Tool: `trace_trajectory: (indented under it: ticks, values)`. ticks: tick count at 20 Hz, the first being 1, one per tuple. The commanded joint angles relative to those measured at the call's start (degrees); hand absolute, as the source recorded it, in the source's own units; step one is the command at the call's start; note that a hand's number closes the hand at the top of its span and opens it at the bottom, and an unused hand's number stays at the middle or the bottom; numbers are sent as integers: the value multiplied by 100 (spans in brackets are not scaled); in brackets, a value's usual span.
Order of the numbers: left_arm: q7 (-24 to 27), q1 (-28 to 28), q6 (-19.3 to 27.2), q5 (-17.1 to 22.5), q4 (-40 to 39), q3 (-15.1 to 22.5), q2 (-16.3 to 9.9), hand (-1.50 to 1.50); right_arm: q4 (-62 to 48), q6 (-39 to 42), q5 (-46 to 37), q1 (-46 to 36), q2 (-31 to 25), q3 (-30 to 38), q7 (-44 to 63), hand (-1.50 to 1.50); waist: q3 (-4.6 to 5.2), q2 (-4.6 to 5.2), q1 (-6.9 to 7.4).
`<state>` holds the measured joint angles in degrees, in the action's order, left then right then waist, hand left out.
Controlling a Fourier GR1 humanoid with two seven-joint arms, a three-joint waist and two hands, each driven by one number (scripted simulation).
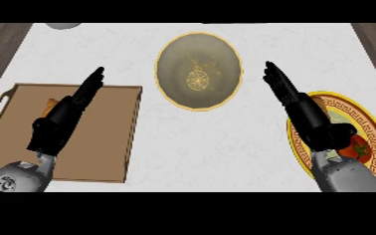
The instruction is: Pick the tomato from the plate and place it in the bowl
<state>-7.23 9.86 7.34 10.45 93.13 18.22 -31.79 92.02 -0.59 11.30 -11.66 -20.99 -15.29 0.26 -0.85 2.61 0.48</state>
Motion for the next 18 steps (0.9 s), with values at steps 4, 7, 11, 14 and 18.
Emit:
trace_trajectory:
  ticks: [4, 7, 11, 14, 18]
  values:
    - [-228, -121, 162, 439, -246, -557, 142, 0, -214, -483, 538, 996, -239, 1555, -943, 150, 72, -271, -269]
    - [-294, -192, 54, 646, -330, -654, 92, 0, -376, -651, -1426, 937, -1852, 1451, -1166, 150, 284, -252, -331]
    - [-411, -107, -129, 1109, -477, -924, 221, 0, -775, -1832, -707, 2087, 17, 2168, -3306, -150, 60, -268, -306]
    - [-177, -238, -465, 1156, -682, -958, 213, 0, -525, -1946, -916, 2398, 360, 2015, -4262, -150, 82, -272, -164]
    - [-369, 166, -457, 1031, -942, -1026, 332, 0, 320, -2082, -1155, 3433, 184, 2206, -4374, -150, 90, -271, -191]
